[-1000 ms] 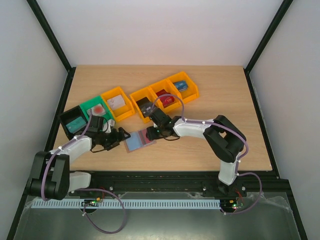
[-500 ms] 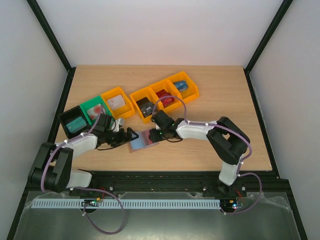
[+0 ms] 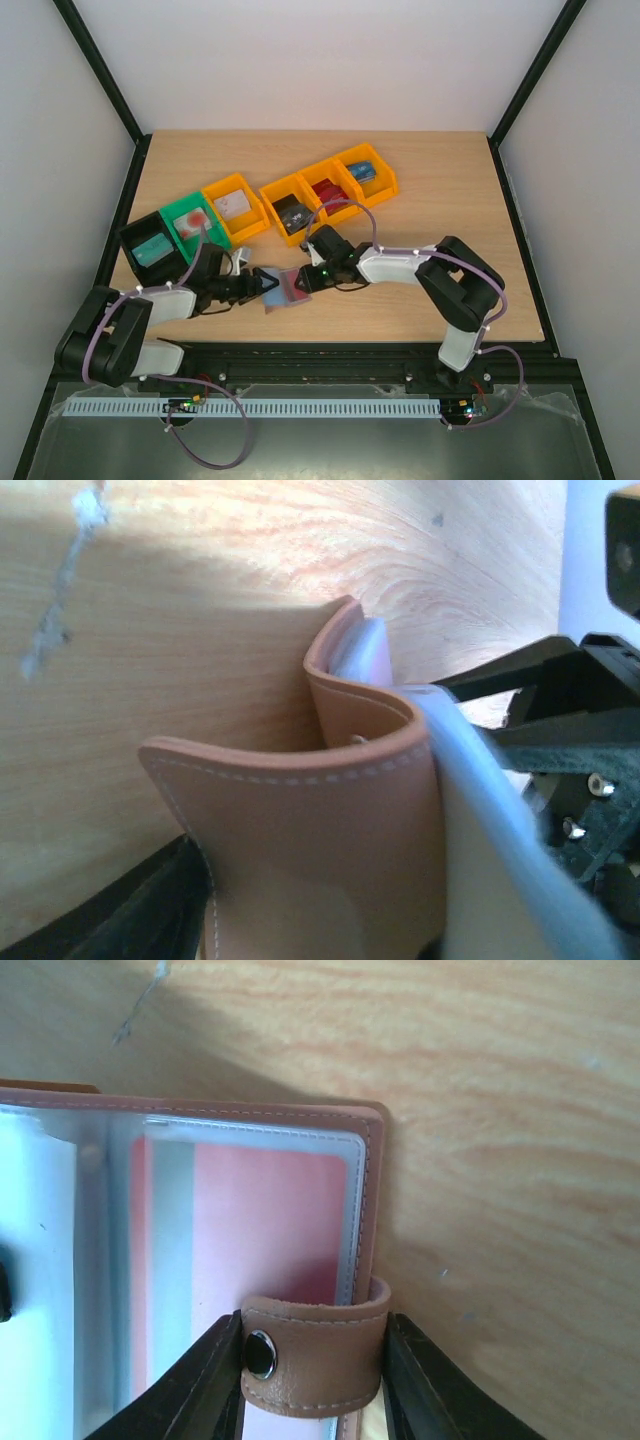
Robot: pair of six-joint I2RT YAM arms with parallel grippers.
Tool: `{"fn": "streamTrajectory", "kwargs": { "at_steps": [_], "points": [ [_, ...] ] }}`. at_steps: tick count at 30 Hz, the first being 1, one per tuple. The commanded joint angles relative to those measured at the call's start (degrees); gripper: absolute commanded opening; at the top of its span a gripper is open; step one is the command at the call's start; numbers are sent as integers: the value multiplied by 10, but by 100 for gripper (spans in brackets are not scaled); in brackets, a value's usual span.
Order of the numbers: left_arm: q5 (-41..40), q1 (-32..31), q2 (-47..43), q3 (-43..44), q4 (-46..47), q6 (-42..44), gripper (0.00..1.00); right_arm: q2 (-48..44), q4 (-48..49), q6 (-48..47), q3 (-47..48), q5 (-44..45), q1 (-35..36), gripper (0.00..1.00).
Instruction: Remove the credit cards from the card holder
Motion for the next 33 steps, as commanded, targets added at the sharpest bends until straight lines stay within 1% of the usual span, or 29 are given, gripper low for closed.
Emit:
{"fn": "streamTrajectory", "kwargs": {
  "at_steps": [1, 3, 6, 7, 9, 12, 14, 16, 17, 18, 19, 20, 21, 22, 23, 25, 28, 30, 31, 33],
  "points": [
    [-2, -10, 9, -34, -28, -30, 56, -27, 27, 21, -25, -58, 7, 35],
    [1, -10, 7, -34, -26, -31, 39, -32, 26, 20, -29, -56, 7, 35],
    [8, -10, -1, -34, -21, -31, 5, -45, 8, 7, -31, -37, 6, 35],
    [14, -10, -9, -35, -17, -33, 2, -55, 5, 1, -34, -35, 5, 35],
    [34, -10, -28, -39, 6, -44, 2, -85, 8, -5, -45, -40, -2, 38],
    [73, -3, -76, -39, 47, -62, 2, -154, 24, -10, -67, -47, -27, 45],
    [115, 4, -120, -32, 72, -64, 2, -225, 50, -11, -89, -51, -51, 49],
    [175, 12, -146, -6, 78, -45, 2, -294, 81, -15, -108, -58, -68, 54],
    [210, 12, -152, 16, 55, -19, 2, -326, 97, -19, -117, -61, -74, 57],
    [235, 11, -154, 53, -10, 32, 2, -357, 112, -27, -125, -64, -76, 60],
    [245, 7, -150, 103, -113, 141, 2, -382, 130, -36, -129, -81, -76, 64],
    [239, 2, -140, 162, -262, 272, 2, -406, 145, -48, -129, -102, -76, 66],
    [228, -6, -128, 223, -389, 349, 2, -426, 157, -58, -127, -126, -76, 67],
    [251, -9, -123, 250, -426, 377, 2, -442, 170, -66, -124, -150, -76, 70],
    [254, -13, -121, 292, -483, 410, 2, -458, 181, -71, -121, -167, -76, 71],
    [247, -21, -133, 354, -525, 444, 2, -482, 197, -78, -115, -202, -76, 74],
    [169, -42, -164, 456, -603, 552, 2, -513, 202, -87, -110, -231, -76, 77],
    [137, -45, -189, 482, -621, 591, 2, -535, 200, -94, -113, -233, -76, 78],
    [135, -46, -201, 488, -623, 604, 2, -545, 196, -100, -114, -230, -76, 79],
    [155, -48, -222, 491, -610, 612, 2, -562, 187, -110, -115, -221, -76, 79]
  ]
}}
